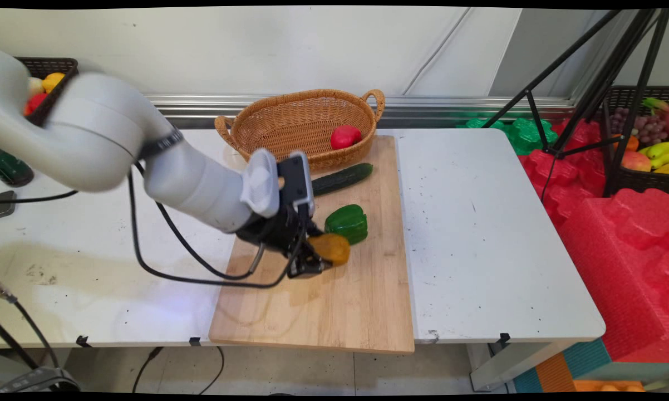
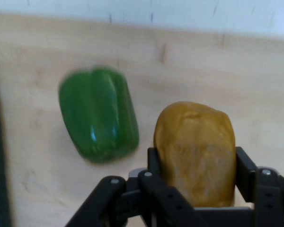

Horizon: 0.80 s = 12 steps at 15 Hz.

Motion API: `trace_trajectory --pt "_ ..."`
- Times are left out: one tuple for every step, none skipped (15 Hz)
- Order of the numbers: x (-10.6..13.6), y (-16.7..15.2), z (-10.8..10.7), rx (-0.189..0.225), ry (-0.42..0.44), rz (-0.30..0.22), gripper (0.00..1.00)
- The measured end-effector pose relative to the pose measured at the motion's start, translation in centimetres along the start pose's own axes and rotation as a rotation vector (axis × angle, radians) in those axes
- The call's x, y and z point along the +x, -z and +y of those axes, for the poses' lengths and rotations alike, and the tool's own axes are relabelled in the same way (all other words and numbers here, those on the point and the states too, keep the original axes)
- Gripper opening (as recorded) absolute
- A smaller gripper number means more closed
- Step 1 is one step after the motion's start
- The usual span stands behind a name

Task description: Place the picked object in the vegetable basket

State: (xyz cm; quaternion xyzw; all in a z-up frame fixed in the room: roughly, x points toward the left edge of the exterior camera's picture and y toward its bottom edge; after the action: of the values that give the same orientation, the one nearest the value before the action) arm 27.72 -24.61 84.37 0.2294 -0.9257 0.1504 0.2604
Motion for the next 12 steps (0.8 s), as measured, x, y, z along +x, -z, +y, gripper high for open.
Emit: trace_trajectory --pt "0.4 0.8 -0.1 0.003 0.003 0.021 0.00" --pt "1.0 2.0 -0.5 0.007 0.011 0.056 0.00" --pt "1.3 2.9 -0.7 0.010 0.019 0.082 0.00" --pt "1.8 4.1 -1.2 0.017 0.032 0.121 0.00" --pt "2.3 5.2 -1.6 0.025 0.045 0.154 0.00" --pt "2.7 6.2 -2.1 0.033 0.058 0.186 0.00" --pt "3.3 7.6 -2.8 0.046 0.077 0.232 0.00" --pt "3.9 8.9 -3.5 0.063 0.096 0.275 0.00" --pt "4.3 9.9 -4.1 0.078 0.110 0.305 0.00" --pt "4.6 10.6 -4.6 0.091 0.121 0.327 0.00" --pt "4.8 11.2 -5.1 0.103 0.132 0.347 0.00" --pt "5.2 12.0 -5.9 0.123 0.148 0.374 0.00"
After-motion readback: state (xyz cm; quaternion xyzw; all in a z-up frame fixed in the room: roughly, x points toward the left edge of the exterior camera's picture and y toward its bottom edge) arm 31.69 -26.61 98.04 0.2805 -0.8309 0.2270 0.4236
